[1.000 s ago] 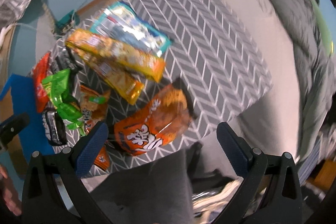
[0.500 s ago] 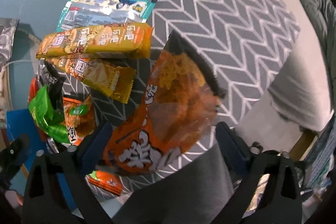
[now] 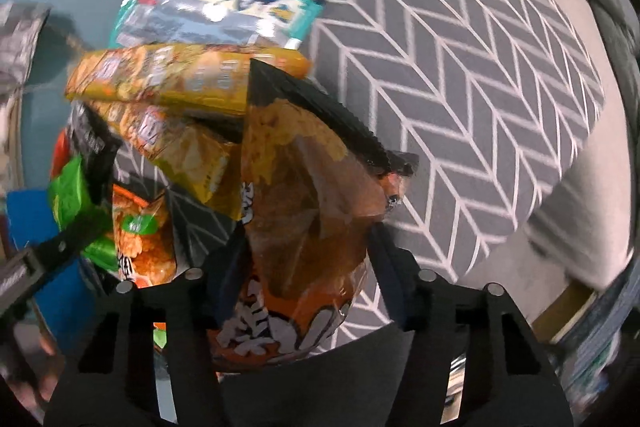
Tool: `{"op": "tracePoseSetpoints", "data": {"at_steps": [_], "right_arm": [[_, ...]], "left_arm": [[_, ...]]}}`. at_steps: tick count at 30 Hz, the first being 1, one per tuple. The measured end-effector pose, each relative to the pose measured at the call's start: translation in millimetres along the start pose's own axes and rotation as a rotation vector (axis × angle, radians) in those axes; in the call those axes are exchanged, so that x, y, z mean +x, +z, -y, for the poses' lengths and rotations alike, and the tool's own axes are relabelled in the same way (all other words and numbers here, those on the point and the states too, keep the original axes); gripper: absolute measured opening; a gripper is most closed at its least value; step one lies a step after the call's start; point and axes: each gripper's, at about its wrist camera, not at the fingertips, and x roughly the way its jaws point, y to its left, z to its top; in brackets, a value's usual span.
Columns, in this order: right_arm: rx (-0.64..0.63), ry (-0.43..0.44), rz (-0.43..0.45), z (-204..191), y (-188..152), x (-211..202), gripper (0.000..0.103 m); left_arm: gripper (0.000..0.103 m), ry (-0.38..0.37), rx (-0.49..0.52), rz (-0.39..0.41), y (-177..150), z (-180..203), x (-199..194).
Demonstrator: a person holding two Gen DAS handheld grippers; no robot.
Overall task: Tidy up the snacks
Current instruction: 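Grasp the green snack bag with the left gripper while the right gripper grasps the orange chip bag, then lift the green bag with the left gripper while the right gripper carries the orange bag toward the box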
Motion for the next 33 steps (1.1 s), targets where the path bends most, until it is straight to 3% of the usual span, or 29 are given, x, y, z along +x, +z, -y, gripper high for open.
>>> {"op": "tracePoseSetpoints", "data": {"at_steps": [4,6,7,8,13,14,16,22,30,33], "right_arm": [[-0.101,-0.020,0.004,-10.4,7.0,0.5,0.055],[-0.137,-0.019,0.004,-17.2,7.7,2.5,0.055],[-0.155,-0.018,0.002,-19.3,8.6,4.5,0.055],[-0.166,-0.012,-0.002,-21.1,9.6,6.6,0.055],[-0.131,0.015,-0.069,-29.5,11.5,24.9,0.063],[-0.114,0.017,-0.091,-28.2,14.4,29.4,0.068],[-0.085,0.046,-0.114,-25.8,13.2,36.8,0.068],[-0.154,0.065,-0.073,-34.1,5.1,30.6,0.049],[-0.204,0.055,-0.045,-39.4,-1.6,5.6,0.047],[-0.247,0.038,-0.029,-36.3,-5.8,-21.5,0.046]], "left_arm": [[0.088,0.023,0.005,0.008,2.2,2.7,9.5],[0.074,0.047,0.020,0.005,2.1,5.4,14.4],[0.060,0.063,0.030,-0.004,2.6,6.7,17.3],[0.053,0.070,0.035,-0.013,4.4,6.3,19.4],[0.040,0.035,0.007,-0.013,5.4,-5.6,17.9],[0.039,0.026,0.004,-0.009,4.4,-7.2,16.2],[0.038,0.019,0.009,-0.005,9.7,-19.8,18.1],[0.035,0.001,0.034,0.006,4.3,-23.0,4.7],[0.034,-0.038,0.032,0.029,-11.2,-21.3,-19.8],[0.033,-0.046,0.040,0.050,-17.4,-18.9,-30.8]]}}
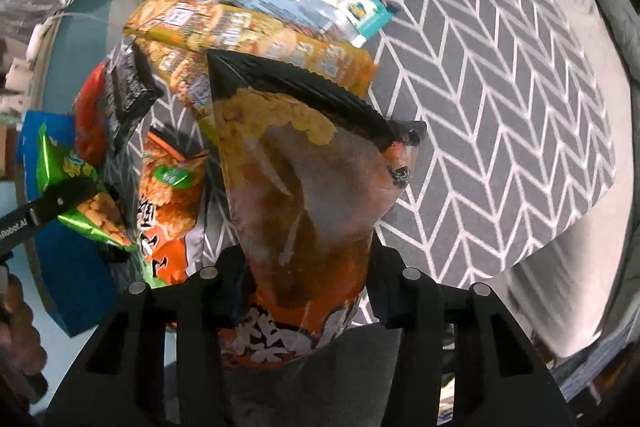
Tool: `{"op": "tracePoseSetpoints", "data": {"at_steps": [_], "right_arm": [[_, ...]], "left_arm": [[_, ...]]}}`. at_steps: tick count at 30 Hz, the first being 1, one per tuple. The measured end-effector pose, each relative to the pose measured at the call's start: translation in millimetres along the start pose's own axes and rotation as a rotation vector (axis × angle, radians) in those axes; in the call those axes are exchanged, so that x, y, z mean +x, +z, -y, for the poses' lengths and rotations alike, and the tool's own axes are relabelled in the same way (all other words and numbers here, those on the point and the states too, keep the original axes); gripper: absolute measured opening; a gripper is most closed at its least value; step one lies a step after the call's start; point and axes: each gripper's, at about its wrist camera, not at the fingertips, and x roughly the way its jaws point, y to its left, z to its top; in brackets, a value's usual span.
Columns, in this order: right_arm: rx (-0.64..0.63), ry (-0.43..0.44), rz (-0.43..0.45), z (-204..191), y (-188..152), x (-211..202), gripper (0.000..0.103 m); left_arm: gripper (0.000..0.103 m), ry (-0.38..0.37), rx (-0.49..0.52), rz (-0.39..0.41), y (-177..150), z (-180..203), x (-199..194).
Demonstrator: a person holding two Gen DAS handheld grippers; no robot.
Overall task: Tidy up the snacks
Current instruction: 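Lift the green bag with the left gripper while the right gripper carries the orange bag toward the box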
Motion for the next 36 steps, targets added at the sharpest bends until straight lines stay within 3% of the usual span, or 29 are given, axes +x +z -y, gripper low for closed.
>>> {"op": "tracePoseSetpoints", "data": {"at_steps": [10,19,26,36], "right_arm": [[-0.218,-0.029,0.059,-25.3,0.5,-61.2,0.046],[-0.357,-0.008,0.084,-67.9,10.1,-81.0,0.046],[-0.473,0.039,0.104,-119.2,19.2,-91.6,0.046],[-0.693,0.136,0.088,-209.7,23.2,-92.5,0.046]], "left_arm": [[0.032,-0.028,0.016,0.066,-16.3,-3.8,-44.7],[0.032,-0.011,0.011,0.157,-27.2,-18.2,-90.3],[0.032,0.004,-0.055,0.226,-41.2,-39.9,-122.7],[0.032,0.008,-0.236,0.293,-69.5,-93.4,-164.2]]}}
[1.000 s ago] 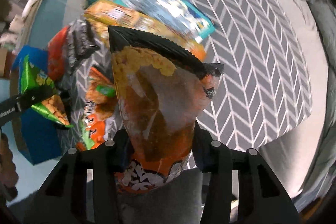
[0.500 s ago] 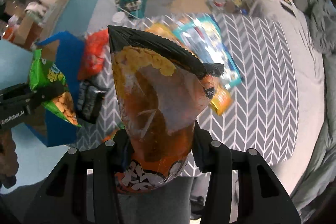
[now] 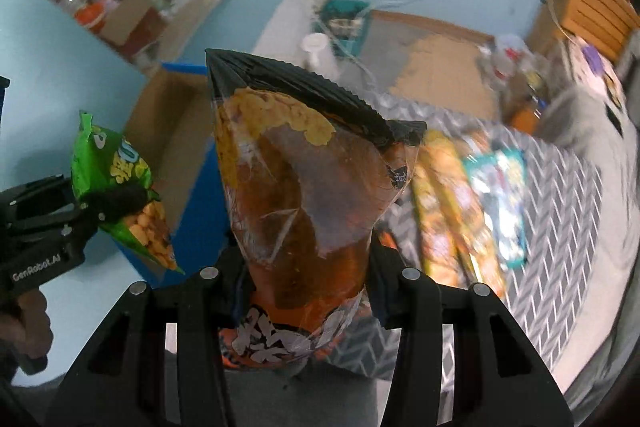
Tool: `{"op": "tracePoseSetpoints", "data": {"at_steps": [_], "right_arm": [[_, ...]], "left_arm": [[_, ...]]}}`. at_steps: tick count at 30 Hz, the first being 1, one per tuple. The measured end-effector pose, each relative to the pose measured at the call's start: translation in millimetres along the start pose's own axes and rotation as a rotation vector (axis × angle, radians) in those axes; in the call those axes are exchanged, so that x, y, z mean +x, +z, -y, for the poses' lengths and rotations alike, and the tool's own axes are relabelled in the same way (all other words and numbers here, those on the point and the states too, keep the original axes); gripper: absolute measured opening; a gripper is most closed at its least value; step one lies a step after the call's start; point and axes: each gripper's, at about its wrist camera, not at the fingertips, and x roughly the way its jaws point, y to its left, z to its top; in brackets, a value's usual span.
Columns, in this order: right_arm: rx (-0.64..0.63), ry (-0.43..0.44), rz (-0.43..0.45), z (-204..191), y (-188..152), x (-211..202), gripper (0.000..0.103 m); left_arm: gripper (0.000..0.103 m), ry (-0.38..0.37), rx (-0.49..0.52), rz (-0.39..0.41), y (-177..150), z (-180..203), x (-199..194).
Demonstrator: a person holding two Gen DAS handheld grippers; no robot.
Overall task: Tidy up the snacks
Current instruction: 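Lift the green bag with the left gripper while the right gripper carries the orange bag toward the box, then open both grippers to drop the green and orange bags into the box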
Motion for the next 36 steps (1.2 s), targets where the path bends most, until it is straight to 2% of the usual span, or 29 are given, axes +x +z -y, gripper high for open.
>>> {"op": "tracePoseSetpoints", "data": {"at_steps": [8,10,22,30,36], "right_arm": [[-0.147,0.079,-0.023,-56.2,32.4,23.2,0.046],[-0.183,0.096,-0.028,-72.3,40.1,30.4,0.046],[-0.273,0.149,-0.116,-136.6,77.8,91.9,0.046],[-0.260,0.130,-0.196,-150.4,85.8,139.2,0.046],[-0.231,0.129,-0.229,-148.8,88.9,148.8,0.048]], "left_arm": [[0.032,0.028,-0.129,0.036,-4.5,-55.1,-20.7],[0.032,0.056,-0.149,0.042,-6.0,-70.3,-21.3],[0.032,0.144,-0.232,-0.004,-5.5,-136.6,10.8],[0.032,0.175,-0.263,-0.075,-3.9,-160.8,45.7],[0.035,0.180,-0.289,-0.104,-5.6,-169.1,57.4]]}}
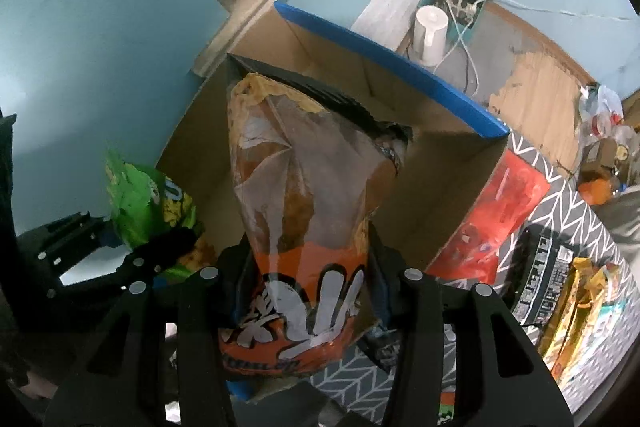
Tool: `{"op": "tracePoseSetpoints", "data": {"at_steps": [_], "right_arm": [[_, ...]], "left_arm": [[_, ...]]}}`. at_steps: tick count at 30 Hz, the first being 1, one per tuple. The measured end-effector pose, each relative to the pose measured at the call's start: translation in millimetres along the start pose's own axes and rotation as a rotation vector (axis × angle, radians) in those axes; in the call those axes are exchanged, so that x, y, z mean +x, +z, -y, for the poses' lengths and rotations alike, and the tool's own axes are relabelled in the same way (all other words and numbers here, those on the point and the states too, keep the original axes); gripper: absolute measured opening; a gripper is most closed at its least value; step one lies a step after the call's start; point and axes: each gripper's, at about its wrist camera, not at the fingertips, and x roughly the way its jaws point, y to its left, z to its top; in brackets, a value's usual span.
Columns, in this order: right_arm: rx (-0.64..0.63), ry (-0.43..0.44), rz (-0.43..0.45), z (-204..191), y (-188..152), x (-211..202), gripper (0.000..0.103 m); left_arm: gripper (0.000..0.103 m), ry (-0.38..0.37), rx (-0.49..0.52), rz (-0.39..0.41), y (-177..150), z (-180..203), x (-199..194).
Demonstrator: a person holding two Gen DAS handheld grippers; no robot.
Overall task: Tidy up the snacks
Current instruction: 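Open both grippers to drop the green and orange bags into the box, then move both grippers back over the table toward the remaining snacks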
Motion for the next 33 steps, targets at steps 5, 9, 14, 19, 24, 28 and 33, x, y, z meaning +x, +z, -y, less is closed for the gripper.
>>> {"op": "tracePoseSetpoints", "data": {"at_steps": [5,9,14,19,24,28,33], "right_arm": [[0.018,-0.023,0.007,4.3,2.3,0.3,0.065],[0.018,-0.022,0.019,7.2,-1.6,-4.6,0.070],[0.033,-0.030,0.030,17.9,-8.6,-18.1,0.070],[0.049,-0.060,0.058,33.8,-17.5,-39.2,0.070],[0.099,-0.081,0.088,63.2,-33.5,-64.8,0.070],[0.133,-0.096,0.097,89.4,-49.0,-81.5,0.070],[0.155,-0.124,0.097,120.9,-71.1,-97.7,0.070]], "left_arm": [[0.065,0.031,-0.003,0.022,-2.1,-0.5,-3.8],[0.070,0.040,0.011,0.031,-3.0,3.6,-9.5],[0.073,0.046,0.046,0.036,-2.6,15.6,-18.2],[0.076,0.036,0.086,0.057,-3.9,32.0,-30.8],[0.076,0.015,0.137,0.068,-5.0,58.3,-41.1],[0.076,0.008,0.177,0.086,-4.0,81.6,-47.4],[0.077,-0.004,0.220,0.103,-5.1,112.0,-55.4]]}}
